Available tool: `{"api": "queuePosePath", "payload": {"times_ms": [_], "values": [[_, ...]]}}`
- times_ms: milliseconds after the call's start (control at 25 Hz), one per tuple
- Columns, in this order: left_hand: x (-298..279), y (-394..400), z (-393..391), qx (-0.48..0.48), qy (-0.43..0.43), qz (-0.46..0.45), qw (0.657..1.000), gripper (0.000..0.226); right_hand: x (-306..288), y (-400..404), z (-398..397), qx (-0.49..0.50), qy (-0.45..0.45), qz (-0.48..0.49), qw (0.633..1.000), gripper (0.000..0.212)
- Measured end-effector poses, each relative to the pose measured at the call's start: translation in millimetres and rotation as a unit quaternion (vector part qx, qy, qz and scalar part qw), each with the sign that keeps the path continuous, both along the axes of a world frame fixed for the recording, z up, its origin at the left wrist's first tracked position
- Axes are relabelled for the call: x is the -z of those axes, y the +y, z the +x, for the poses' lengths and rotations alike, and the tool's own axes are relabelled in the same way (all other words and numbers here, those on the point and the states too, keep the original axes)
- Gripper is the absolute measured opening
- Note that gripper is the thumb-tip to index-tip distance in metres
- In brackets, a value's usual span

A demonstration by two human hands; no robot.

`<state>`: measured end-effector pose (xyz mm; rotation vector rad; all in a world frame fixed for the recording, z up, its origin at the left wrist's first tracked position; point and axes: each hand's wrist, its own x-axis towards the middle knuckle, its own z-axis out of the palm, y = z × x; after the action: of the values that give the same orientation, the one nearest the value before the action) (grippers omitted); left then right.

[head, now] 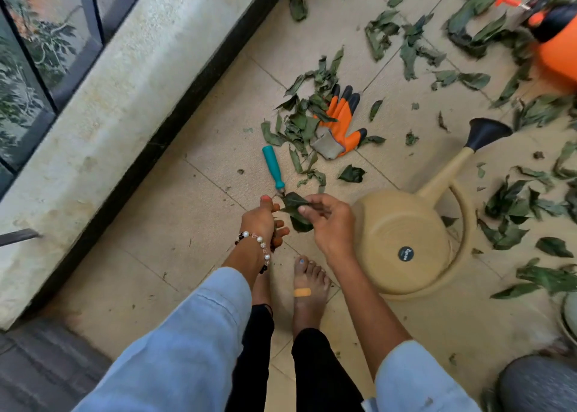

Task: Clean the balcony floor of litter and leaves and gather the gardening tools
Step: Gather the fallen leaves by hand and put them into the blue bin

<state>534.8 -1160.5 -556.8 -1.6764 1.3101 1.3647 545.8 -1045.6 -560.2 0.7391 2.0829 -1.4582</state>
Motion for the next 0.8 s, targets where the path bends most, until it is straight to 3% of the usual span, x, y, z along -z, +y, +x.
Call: {"api": "queuePosePath", "payload": {"times_ms": [120, 200, 280, 320, 400, 440, 480, 520, 560, 600, 680, 720, 800], "values": [[-23.8, 15.7, -12.6, -0.061, -0.013, 0.096, 0.993, 0.062, -29.6, -9.7, -2.7, -0.001, 0.017, -0.008, 1.000, 0.014], [-38.9, 20.8, -22.8, -0.146, -0.018, 0.170, 0.974, 0.071, -39.4, -14.4, -1.6, -0.094, 0.074, 0.089, 0.989, 0.012], [-47.9, 17.6, -28.9, -0.147, -0.023, 0.164, 0.975, 0.079, -44.1, -12.0, -7.9, -0.233, 0.160, 0.200, 0.938, 0.016], [-48.5, 15.1, -30.7, -0.124, -0.020, 0.147, 0.981, 0.078, -44.3, -10.1, -14.7, -0.295, 0.169, 0.204, 0.918, 0.017], [-38.2, 7.6, -34.4, -0.089, -0.006, 0.048, 0.995, 0.062, -41.4, -4.0, -30.6, -0.376, 0.101, 0.099, 0.916, 0.019], [-33.1, 4.5, -38.6, -0.076, 0.014, 0.000, 0.997, 0.051, -39.0, -1.6, -39.6, -0.329, 0.030, -0.011, 0.944, 0.020], [-28.7, 1.3, -44.1, -0.066, 0.033, -0.022, 0.997, 0.041, -34.9, 1.2, -47.6, -0.211, -0.024, -0.112, 0.971, 0.020], [-24.8, -3.4, -49.0, -0.068, 0.043, -0.020, 0.997, 0.035, -25.6, 6.4, -52.0, -0.080, -0.046, -0.136, 0.986, 0.020], [-18.9, -9.8, -54.3, -0.072, 0.043, -0.003, 0.997, 0.032, -11.1, 13.7, -55.0, -0.010, -0.043, -0.088, 0.995, 0.019], [-9.4, -16.7, -60.2, -0.073, 0.045, 0.016, 0.996, 0.030, 10.6, 21.6, -57.6, -0.039, -0.039, 0.019, 0.998, 0.017], [10.2, -30.6, -65.4, -0.070, 0.045, 0.047, 0.995, 0.024, 58.5, 30.2, -54.8, -0.239, -0.054, 0.168, 0.955, 0.022], [20.6, -36.5, -65.9, -0.069, 0.040, 0.056, 0.995, 0.021, 82.4, 29.0, -52.2, -0.335, -0.068, 0.203, 0.918, 0.032], [39.2, -43.7, -64.0, -0.067, 0.039, 0.065, 0.995, 0.016, 119.4, 23.1, -44.7, -0.436, -0.095, 0.243, 0.861, 0.049]]}}
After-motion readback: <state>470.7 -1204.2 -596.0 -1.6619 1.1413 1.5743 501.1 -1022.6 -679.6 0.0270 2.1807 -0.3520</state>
